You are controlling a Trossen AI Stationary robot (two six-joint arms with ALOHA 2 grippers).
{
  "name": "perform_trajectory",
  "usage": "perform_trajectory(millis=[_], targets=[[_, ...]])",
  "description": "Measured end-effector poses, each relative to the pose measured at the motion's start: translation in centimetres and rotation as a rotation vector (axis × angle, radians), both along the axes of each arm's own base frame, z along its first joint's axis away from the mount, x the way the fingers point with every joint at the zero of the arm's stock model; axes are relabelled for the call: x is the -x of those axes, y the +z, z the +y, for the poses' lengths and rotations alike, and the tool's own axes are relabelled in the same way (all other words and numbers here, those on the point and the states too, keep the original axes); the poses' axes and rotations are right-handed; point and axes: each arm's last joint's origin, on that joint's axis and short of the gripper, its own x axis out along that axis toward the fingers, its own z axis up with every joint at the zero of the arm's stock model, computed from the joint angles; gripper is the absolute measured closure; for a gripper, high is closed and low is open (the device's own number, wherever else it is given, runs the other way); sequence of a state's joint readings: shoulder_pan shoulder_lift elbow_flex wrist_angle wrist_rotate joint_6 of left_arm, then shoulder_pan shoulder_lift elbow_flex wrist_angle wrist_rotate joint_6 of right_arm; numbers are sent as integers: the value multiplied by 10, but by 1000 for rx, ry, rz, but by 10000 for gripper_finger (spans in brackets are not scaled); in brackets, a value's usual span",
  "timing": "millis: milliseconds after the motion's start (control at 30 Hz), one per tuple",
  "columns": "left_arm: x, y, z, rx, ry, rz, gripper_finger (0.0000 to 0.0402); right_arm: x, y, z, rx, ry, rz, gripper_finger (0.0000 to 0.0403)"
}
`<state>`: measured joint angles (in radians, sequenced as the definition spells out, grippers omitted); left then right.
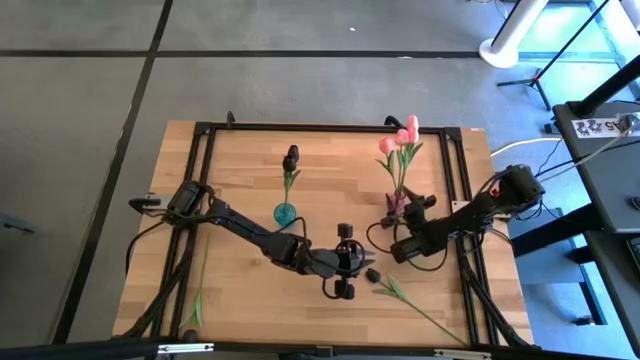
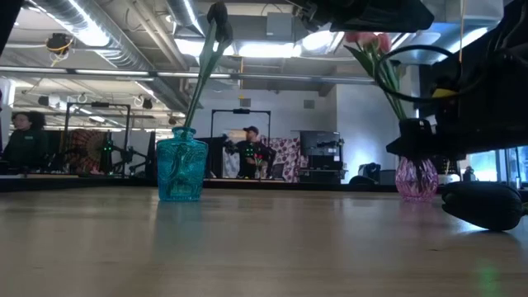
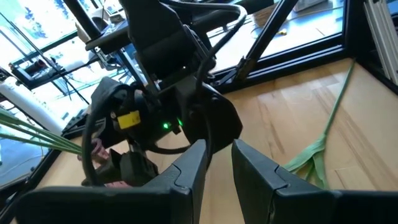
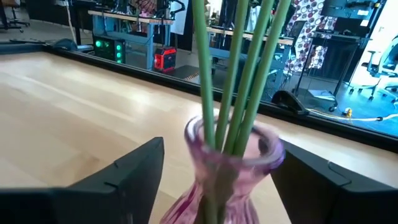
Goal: Sort flowers into vase by color
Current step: Put the black tulip into the blue vase
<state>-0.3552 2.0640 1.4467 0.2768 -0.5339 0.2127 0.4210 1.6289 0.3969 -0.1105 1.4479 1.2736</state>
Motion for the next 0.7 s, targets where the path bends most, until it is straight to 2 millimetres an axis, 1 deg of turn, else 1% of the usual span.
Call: perform_trajectory(millis=[200,433,700], targets=[[1,0,-2,-1,-2,0,328,3,9,0,-4,7,1,111],[2,0,-5,-8,-8,1,328,11,21,7,3,59,-12,111],[2,0,-6,-8,-10,1,328,17,33,7,12,75,-14,111]])
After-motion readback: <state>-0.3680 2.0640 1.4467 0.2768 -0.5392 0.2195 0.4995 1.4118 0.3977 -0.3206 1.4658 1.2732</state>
